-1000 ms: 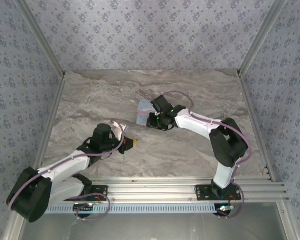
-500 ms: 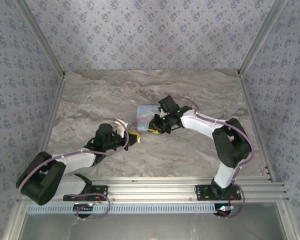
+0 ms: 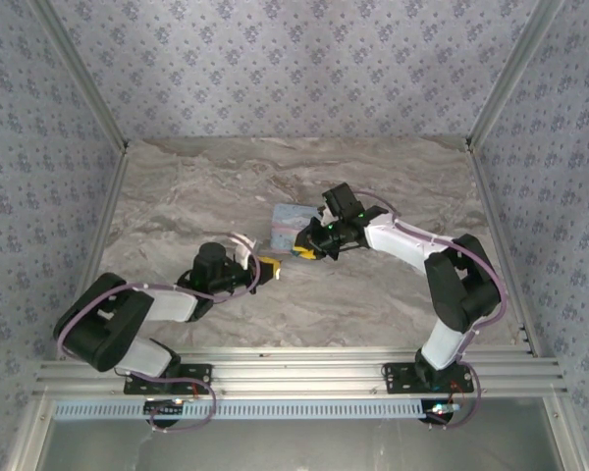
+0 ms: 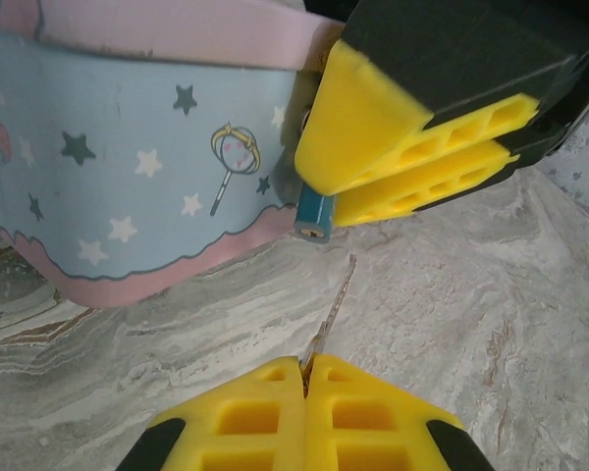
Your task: Unlock a padlock with a key
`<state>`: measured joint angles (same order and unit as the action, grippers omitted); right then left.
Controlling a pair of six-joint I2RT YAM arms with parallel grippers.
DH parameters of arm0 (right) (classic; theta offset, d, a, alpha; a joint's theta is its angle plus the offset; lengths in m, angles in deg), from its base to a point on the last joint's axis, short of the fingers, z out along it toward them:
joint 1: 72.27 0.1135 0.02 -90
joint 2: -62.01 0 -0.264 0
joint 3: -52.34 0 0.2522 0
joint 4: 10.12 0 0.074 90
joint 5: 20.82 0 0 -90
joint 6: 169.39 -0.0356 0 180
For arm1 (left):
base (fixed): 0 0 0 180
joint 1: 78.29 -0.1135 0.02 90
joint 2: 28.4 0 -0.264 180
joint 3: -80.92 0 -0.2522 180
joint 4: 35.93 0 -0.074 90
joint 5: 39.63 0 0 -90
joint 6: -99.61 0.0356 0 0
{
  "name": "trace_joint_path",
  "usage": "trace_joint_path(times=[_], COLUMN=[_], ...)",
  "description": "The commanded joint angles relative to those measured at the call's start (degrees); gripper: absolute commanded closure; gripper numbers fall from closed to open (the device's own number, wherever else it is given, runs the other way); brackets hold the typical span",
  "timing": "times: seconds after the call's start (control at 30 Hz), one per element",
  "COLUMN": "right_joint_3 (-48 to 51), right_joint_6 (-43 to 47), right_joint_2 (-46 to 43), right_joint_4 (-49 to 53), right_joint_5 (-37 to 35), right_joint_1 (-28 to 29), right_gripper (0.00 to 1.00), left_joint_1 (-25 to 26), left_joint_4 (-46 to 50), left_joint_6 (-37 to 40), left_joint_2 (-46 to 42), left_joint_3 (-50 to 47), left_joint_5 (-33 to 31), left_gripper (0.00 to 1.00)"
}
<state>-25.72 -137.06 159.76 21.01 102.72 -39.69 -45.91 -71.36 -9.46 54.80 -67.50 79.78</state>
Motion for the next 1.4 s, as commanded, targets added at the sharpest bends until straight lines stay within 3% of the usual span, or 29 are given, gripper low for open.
trace_joint_path(times=[0.0,0.7,1.37], right_joint_3=[0.5,0.8,2.7], right_joint_6=[-1.9,-3.4,-4.5], right_joint_2=[-2.5,-3.1,-4.4], right_joint_4=[-0.3,-1.1,-3.3], right_joint_5=[2.9,2.4,1.7], right_joint_1=[-0.5,-0.9,-1.4], right_gripper=[1.00,1.00,1.00], left_joint_1=[0.5,1.4,1.6], left_joint_4=[-4.7,-11.1,-12.2], left_joint_6=[0.5,-2.4,-3.3], left_joint_2=[1.9,9.3,9.8], left_joint_3=[2.0,5.3,4.4], left_joint_5=[2.4,1.7,0.7], left_gripper=[1.00,1.00,1.00])
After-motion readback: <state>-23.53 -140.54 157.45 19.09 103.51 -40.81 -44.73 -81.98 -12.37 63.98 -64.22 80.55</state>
